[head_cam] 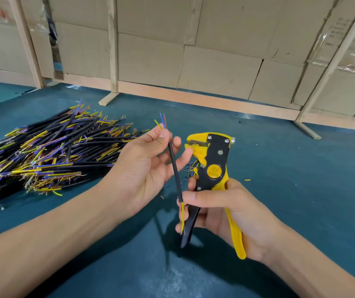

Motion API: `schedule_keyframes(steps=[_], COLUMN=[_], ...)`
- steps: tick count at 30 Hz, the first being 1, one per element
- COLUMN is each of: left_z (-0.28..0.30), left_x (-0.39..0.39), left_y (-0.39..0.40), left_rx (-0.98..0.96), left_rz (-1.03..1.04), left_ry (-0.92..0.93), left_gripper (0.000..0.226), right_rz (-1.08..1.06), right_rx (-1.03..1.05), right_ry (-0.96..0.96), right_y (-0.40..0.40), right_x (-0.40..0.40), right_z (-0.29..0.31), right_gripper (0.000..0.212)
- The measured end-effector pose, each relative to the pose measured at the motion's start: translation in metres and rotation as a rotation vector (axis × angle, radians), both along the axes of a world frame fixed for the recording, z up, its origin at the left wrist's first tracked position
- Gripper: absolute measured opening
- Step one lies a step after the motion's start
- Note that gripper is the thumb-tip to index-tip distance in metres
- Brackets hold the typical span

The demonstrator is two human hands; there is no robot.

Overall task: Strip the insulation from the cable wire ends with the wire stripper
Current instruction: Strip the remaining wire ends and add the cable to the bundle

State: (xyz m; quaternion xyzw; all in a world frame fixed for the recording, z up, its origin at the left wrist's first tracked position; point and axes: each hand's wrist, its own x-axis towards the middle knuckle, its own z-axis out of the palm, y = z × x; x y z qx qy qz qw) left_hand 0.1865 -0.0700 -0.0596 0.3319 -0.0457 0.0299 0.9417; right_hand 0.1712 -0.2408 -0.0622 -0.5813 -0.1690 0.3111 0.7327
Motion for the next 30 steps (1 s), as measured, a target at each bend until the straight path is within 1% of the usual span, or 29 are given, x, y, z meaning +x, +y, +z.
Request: schedule_keyframes(steps=[2, 4, 5, 7, 8, 10, 13, 15, 18, 21, 25, 27, 28, 30], left_z=[-0.001, -0.002, -0.003, -0.002, -0.002, -0.001, 0.0, 0.001, 0.002, 0.004, 0.005, 0.006, 0.005, 0.003], left_x=[-0.003, -0.004, -0.004, -0.004, -0.004, -0.004, -0.004, -0.004, -0.006, -0.007, -0.005, -0.004, -0.003, -0.003], left_y=[-0.001, -0.001, -0.001, 0.001, 0.002, 0.005, 0.008, 0.007, 0.007, 0.009, 0.017, 0.02, 0.021, 0.019], left_rx=[0.16, 0.308, 0.386, 0.562, 0.645, 0.733, 0.7, 0.627, 0.495, 0.442, 0.407, 0.427, 0.448, 0.515], left_rz=[0.04, 0.113, 0.164, 0.278, 0.338, 0.403, 0.42, 0.331, 0.144, 0.008, -0.092, -0.089, -0.054, 0.083], left_ry=[-0.05, -0.104, -0.135, -0.218, -0.263, -0.333, -0.327, -0.296, -0.23, -0.189, -0.188, -0.227, -0.252, -0.283], left_gripper=[0.002, 0.006, 0.007, 0.001, 0.005, 0.007, 0.006, 0.006, 0.013, 0.013, 0.011, 0.008, 0.006, 0.006], right_rz=[0.011, -0.015, -0.027, -0.037, -0.043, -0.064, -0.086, -0.086, -0.065, -0.032, -0.019, -0.025, -0.028, -0.034], right_rx=[-0.003, -0.006, 0.001, 0.031, 0.045, 0.063, 0.097, 0.106, 0.102, 0.096, 0.11, 0.113, 0.111, 0.103], right_ry=[-0.006, -0.021, -0.024, -0.008, 0.01, 0.048, 0.074, 0.076, 0.059, 0.049, 0.05, 0.053, 0.054, 0.048], right_y=[0.0, 0.0, 0.0, 0.001, 0.001, 0.001, 0.001, 0.0, 0.0, 0.001, 0.001, 0.001, 0.0, 0.0], right_x=[-0.001, -0.002, -0.002, -0.002, -0.003, -0.002, -0.001, -0.001, -0.001, -0.003, -0.005, -0.004, -0.004, -0.003], right_z=[0.0, 0.0, 0.0, 0.0, -0.001, -0.002, -0.003, -0.002, -0.003, -0.004, -0.006, -0.005, -0.004, -0.004], right_gripper=[0.018, 0.019, 0.019, 0.02, 0.021, 0.022, 0.022, 0.02, 0.02, 0.02, 0.02, 0.02, 0.02, 0.02])
